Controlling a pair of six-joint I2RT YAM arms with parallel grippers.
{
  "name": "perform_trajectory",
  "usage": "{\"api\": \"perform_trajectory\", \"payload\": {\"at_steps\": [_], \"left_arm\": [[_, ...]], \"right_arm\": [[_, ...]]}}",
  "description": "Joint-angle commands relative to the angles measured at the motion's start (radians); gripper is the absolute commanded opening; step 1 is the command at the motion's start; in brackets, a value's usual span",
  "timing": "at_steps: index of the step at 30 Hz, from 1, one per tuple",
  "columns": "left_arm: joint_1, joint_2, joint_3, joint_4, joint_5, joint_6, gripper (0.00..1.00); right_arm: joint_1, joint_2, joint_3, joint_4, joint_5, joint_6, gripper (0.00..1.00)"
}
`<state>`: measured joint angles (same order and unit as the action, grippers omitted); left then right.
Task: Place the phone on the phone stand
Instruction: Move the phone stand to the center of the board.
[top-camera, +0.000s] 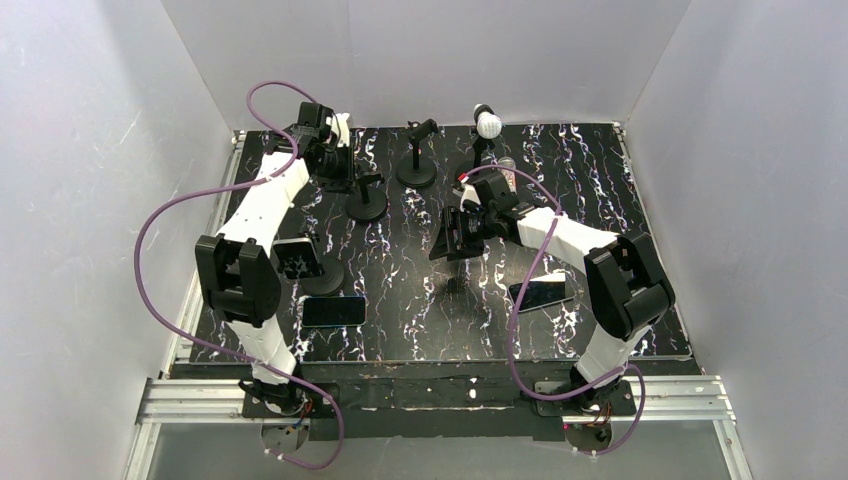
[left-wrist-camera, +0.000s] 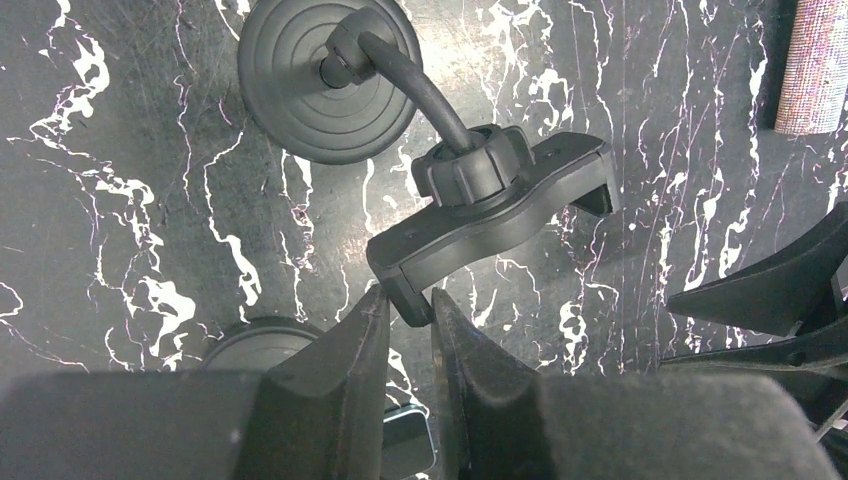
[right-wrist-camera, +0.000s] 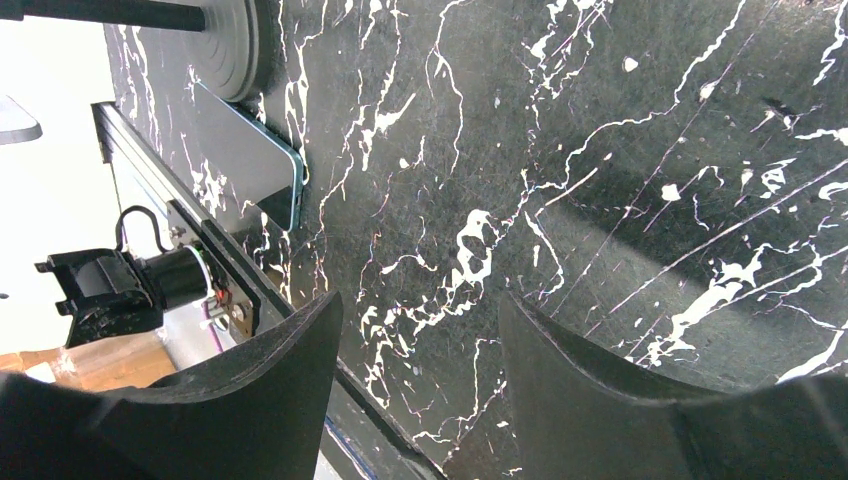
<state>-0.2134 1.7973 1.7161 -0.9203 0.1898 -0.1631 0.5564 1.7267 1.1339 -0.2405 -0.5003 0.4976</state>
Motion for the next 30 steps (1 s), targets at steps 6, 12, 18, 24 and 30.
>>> {"api": "perform_trajectory", "payload": {"at_steps": [6,12,18,24,30], "left_arm": [[-0.034,-0.060,0.015,0.004,-0.002,0.013,0.00],[-0.070,-0.106,0.003,0.003,-0.009,0.011,0.00],[-0.113,-0.141,-0.005,-0.002,0.004,-0.011,0.00],[-0.175,-0.189,-0.042,0.014,-0.007,-0.059,0.00],[-0.235,-0.251,-0.104,0.054,-0.028,-0.128,0.00]], "right_arm": [[-0.006,-0.015,0.014,-0.014,-0.020,-0.014,0.66],[-0.006,-0.015,0.012,-0.017,-0.020,-0.016,0.66],[-0.007,-0.022,0.009,-0.021,-0.013,-0.019,0.66],[-0.011,-0.043,-0.004,-0.023,0.000,-0.022,0.66],[-0.020,-0.055,-0.025,-0.025,0.007,-0.026,0.66]]}}
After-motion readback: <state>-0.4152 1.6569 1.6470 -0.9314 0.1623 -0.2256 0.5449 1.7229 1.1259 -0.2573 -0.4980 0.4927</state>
